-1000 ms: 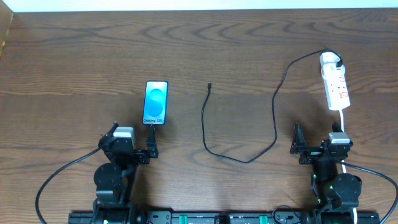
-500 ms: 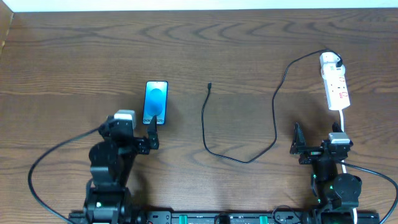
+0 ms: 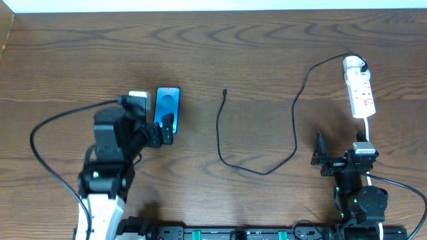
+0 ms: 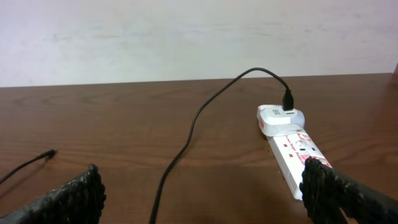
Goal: Plug charger to phone and switch on socket
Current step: 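Move the left gripper forward over the blue phone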
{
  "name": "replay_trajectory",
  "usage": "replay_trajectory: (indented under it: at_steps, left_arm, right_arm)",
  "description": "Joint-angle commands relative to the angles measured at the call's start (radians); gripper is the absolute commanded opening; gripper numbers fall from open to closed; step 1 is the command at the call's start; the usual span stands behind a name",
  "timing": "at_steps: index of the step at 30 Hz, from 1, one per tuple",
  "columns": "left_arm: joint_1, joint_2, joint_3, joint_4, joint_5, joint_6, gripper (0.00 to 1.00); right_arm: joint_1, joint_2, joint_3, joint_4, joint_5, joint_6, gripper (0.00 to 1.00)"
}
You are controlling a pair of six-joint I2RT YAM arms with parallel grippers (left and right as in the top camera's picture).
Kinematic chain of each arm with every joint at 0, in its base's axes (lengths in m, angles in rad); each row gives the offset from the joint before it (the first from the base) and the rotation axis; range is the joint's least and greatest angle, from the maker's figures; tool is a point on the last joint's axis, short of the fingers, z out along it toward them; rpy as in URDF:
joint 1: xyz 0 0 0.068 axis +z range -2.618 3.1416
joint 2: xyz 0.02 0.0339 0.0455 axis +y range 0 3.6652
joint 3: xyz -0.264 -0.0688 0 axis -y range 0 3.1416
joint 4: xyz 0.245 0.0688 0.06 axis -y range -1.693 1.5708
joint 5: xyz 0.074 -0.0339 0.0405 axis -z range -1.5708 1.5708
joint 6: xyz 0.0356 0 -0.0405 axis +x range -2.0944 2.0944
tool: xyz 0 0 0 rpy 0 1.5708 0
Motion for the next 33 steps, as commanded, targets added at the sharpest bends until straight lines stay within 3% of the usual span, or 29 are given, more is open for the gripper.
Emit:
replay_trajectory:
  at_steps: [1, 18, 33]
  left_arm:
    - [0.003, 0.1, 0.145, -0.082, 0.017, 0.014, 0.99]
    - [0.002, 0.709, 0.868, -0.686, 0.016, 0.067, 0.99]
    - [0.002, 0.928, 0.871, -0.629, 0.029, 0.071, 0.99]
  right_arm:
    - [0.005, -0.006, -0.003, -0.002, 0.006, -0.004, 0.99]
    - [0.005, -0.006, -0.003, -0.001, 0.006, -0.004, 0.99]
    - [0.005, -0.006, -0.003, -0.002, 0.006, -0.004, 0.99]
